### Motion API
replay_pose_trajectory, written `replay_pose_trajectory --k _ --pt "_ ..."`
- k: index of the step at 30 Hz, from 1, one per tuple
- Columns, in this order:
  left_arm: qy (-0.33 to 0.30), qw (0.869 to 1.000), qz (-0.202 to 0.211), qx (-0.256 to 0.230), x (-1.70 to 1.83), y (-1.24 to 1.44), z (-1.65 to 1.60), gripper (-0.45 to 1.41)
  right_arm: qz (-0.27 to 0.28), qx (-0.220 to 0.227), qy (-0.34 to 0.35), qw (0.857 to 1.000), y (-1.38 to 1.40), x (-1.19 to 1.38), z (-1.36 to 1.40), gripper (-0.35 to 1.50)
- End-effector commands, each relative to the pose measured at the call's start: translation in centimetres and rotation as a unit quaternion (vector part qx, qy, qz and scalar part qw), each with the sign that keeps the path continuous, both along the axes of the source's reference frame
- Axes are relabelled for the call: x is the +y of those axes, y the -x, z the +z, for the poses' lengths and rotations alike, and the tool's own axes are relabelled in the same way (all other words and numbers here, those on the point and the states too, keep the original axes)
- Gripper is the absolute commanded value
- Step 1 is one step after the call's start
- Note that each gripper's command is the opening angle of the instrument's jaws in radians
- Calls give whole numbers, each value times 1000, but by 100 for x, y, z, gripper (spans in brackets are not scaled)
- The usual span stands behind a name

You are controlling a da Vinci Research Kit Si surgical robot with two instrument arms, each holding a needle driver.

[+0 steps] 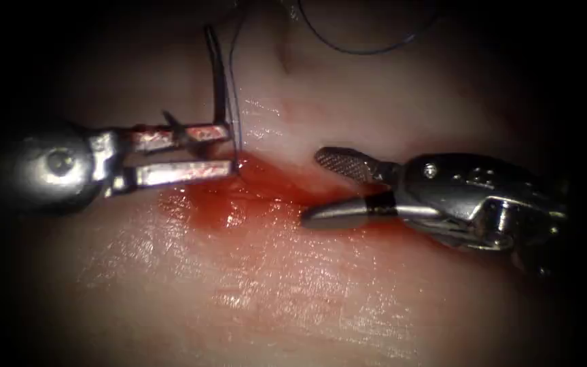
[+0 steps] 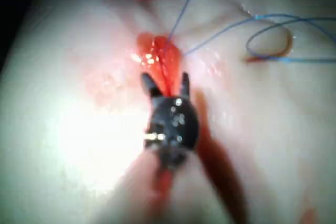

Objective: Wound Closure

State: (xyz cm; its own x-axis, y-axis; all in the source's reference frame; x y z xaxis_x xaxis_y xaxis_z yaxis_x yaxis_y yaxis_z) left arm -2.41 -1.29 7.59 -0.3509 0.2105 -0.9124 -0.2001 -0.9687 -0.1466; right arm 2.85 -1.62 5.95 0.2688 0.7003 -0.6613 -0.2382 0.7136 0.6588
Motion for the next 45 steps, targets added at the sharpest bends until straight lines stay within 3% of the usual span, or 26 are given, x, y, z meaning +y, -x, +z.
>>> replay_pose_trajectory --k 1,6,11,25,34,45 --pt "2 1000 -1 -2 -3 5 5 -45 -2 1 -1 1000 -4 -8 5 61" --pt "46 999 -16 -5 6 4 1 -45 -3 1 -1 1000 1 -7 6 49" --pt "77 997 -26 5 0 13 7 -45 -6 5 -2 1000 3 -5 7 51" --pt "104 994 35 25 -81 44 76 -45 26 28 -90 995 -10 17 -2 46" --pt "116 991 55 47 -88 45 88 -45 18 40 -137 990 -8 17 -5 37" --pt "123 989 59 59 -91 44 95 -45 8 41 -141 989 -2 9 -6 39"
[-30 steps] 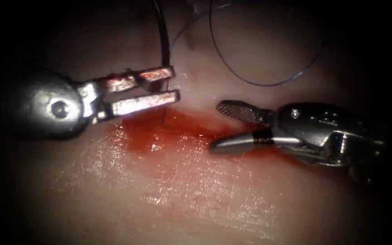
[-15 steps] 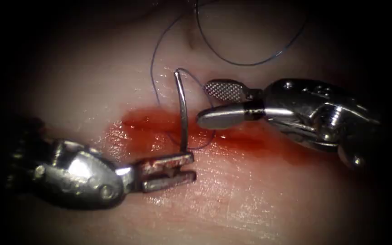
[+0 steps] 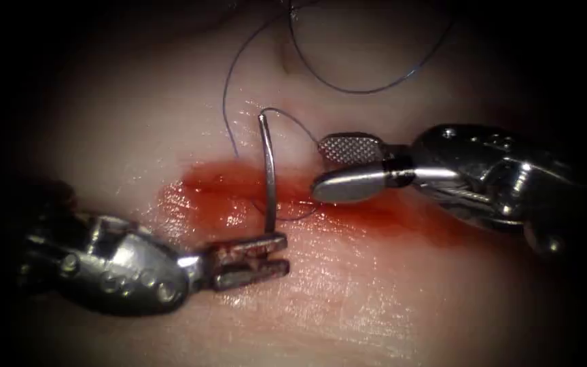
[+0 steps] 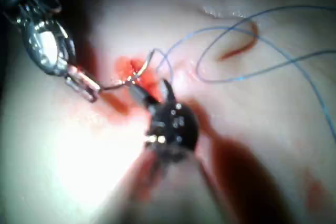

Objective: Wound Closure

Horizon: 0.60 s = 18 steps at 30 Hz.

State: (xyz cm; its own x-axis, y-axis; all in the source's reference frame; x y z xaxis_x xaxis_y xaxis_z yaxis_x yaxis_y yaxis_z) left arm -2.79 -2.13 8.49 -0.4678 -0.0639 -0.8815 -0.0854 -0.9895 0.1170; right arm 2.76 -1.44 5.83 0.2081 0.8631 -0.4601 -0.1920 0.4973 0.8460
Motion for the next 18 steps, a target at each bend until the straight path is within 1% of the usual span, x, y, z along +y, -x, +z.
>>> replay_pose_trajectory --k 1,4,8,11,18 --pt "1 1000 2 0 -7 6 5 -45 -3 3 -1 1000 -12 -10 7 39" --pt "5 1000 5 3 -8 7 4 -45 0 1 -1 1000 -22 -8 8 39" --pt "16 1000 15 10 -9 7 3 -45 12 -4 -23 1000 -34 -3 13 39" --pt "26 999 20 15 -9 7 2 -45 18 -12 -39 999 -42 -2 18 44" --pt "41 998 33 23 -10 8 1 -45 25 -15 -52 998 -51 0 22 44"
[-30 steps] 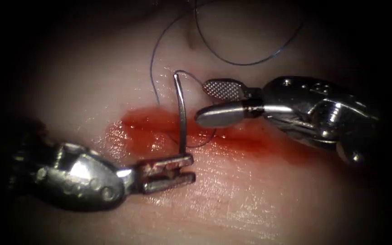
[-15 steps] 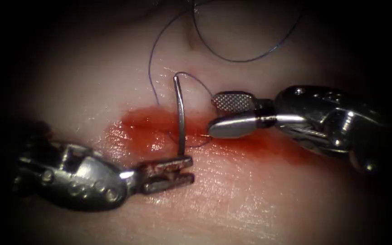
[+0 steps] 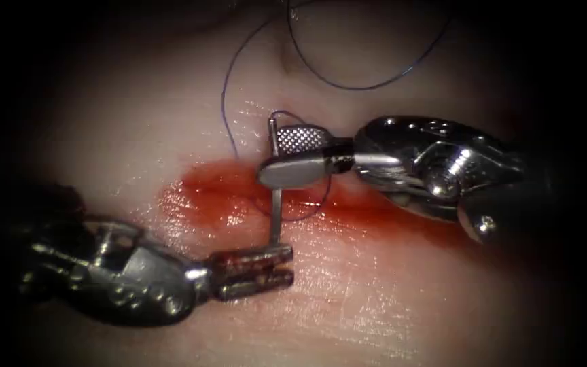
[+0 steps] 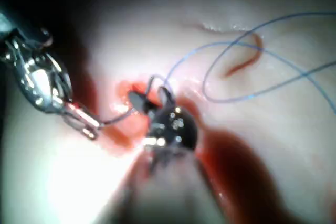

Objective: Wound Closure

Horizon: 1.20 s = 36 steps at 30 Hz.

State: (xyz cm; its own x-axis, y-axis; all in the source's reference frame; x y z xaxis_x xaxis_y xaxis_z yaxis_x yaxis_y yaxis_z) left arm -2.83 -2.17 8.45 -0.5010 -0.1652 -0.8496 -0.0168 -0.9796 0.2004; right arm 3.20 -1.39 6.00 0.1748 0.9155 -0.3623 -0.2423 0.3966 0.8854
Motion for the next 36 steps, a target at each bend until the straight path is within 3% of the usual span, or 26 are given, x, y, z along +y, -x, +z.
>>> replay_pose_trajectory --k 1,4,8,17,21,27,28,31,34,36 --pt "0 1000 2 0 -7 5 6 -45 -1 2 -4 1000 -8 -5 5 44" --pt "2 1000 4 2 -7 6 6 -45 -5 6 -15 1000 -10 -6 4 42" --pt "9 1000 9 11 -7 6 6 -45 -15 14 -29 999 -12 -9 2 19" --pt "18 999 15 32 -7 6 6 -45 -22 16 -45 999 -13 -14 3 17" --pt "17 999 17 35 -8 6 8 -45 -23 17 -45 999 -13 -14 3 -35" --pt "18 999 21 41 -9 6 8 -45 -25 18 -42 999 -11 -11 4 -35" --pt "18 999 21 41 -9 6 8 -30 -24 17 -38 999 -10 -10 5 -35" --pt "-27 999 -7 37 -9 5 7 49 -16 9 -14 1000 -3 -3 8 -35" --pt "-95 994 -42 20 -8 2 5 69 -7 -1 15 1000 7 6 11 -35" --pt "-124 991 -55 14 -7 -1 4 69 -1 -9 34 999 12 12 12 -35"
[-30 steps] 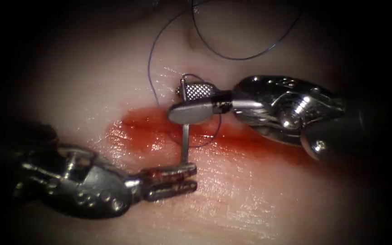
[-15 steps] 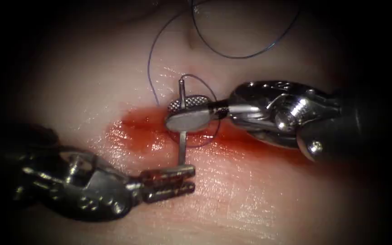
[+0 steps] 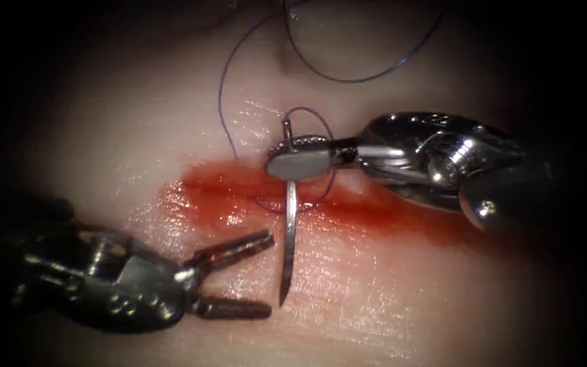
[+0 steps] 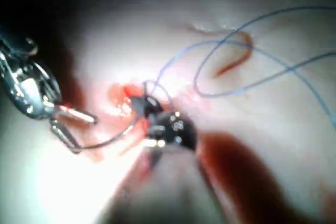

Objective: Wound Closure

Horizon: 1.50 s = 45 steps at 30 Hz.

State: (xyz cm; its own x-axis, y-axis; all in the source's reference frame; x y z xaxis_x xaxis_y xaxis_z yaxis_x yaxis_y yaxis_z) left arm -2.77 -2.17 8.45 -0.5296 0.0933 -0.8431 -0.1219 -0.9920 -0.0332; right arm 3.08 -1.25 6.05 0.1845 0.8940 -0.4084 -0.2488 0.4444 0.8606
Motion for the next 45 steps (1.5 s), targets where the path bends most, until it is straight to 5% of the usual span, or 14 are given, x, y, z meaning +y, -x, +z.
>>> replay_pose_trajectory --k 1,11,21,32,45 --pt "-18 1000 -8 -2 -6 3 4 71 5 -8 20 1000 1 1 7 -35" --pt "-133 990 -47 -7 1 -15 11 71 11 -20 94 995 -3 9 -1 -35" --pt "-257 961 -106 14 35 -36 44 10 -3 -22 187 982 -16 8 -7 -35" --pt "-278 954 -98 47 21 -52 90 -15 -1 -22 205 979 -22 8 -7 -35" --pt "-279 955 -88 54 53 -56 107 -6 -3 -22 208 978 -26 7 -5 -35"
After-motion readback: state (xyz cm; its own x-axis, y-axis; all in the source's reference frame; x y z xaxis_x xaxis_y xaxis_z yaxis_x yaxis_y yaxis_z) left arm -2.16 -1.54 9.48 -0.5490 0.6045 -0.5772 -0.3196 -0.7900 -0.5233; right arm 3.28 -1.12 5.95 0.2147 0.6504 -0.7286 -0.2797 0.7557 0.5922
